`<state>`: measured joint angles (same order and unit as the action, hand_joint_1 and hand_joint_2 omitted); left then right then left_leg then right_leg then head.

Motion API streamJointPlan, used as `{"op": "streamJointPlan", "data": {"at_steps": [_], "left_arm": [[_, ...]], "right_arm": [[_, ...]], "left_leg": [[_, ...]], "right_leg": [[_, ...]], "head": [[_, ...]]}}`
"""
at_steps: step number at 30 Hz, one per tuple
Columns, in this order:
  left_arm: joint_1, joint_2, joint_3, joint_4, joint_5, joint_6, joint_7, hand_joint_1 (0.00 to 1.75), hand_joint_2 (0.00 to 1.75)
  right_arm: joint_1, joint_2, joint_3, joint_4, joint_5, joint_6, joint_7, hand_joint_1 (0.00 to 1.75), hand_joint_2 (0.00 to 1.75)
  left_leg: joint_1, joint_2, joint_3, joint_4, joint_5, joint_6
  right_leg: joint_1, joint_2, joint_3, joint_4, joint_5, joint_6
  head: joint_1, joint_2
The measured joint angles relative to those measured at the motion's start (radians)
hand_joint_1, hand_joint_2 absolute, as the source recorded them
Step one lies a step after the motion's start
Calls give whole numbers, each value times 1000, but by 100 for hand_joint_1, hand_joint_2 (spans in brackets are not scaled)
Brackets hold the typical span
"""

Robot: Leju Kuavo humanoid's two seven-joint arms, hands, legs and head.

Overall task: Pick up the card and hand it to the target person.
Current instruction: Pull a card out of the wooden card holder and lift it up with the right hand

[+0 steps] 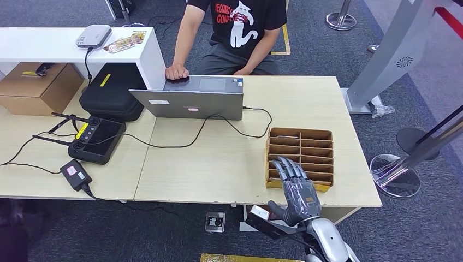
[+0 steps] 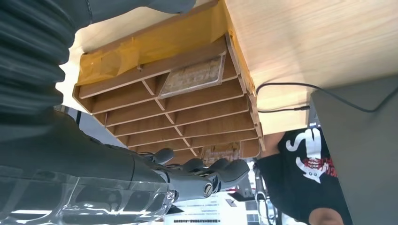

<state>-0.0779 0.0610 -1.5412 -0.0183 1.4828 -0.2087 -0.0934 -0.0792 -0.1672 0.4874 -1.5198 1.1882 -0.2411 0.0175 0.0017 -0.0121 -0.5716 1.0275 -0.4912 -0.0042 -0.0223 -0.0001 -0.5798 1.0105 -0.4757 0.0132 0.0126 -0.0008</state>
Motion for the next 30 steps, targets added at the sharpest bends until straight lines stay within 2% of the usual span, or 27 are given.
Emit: {"op": "streamJointPlan", "data": {"at_steps": [16,24,30], "left_arm": [[-2,0,0,0,-8,0,6,0,175],[-6,1,0,0,-17,0,14,0,175],[-8,2,0,0,-24,2,14,0,175]], "right_arm": [[-3,13,-20,65,18,-33,-13,27,175],[-2,18,-30,90,21,-46,-20,3,175],[-11,22,-41,120,15,-60,-29,0,175]], "left_leg": [[0,0,0,0,0,0],[0,0,0,0,0,0],[0,0,0,0,0,0]], "right_leg": [[0,0,0,0,0,0],[0,0,0,0,0,0],[0,0,0,0,0,0]], "head": [[0,0],[0,0],[0,0]]}}
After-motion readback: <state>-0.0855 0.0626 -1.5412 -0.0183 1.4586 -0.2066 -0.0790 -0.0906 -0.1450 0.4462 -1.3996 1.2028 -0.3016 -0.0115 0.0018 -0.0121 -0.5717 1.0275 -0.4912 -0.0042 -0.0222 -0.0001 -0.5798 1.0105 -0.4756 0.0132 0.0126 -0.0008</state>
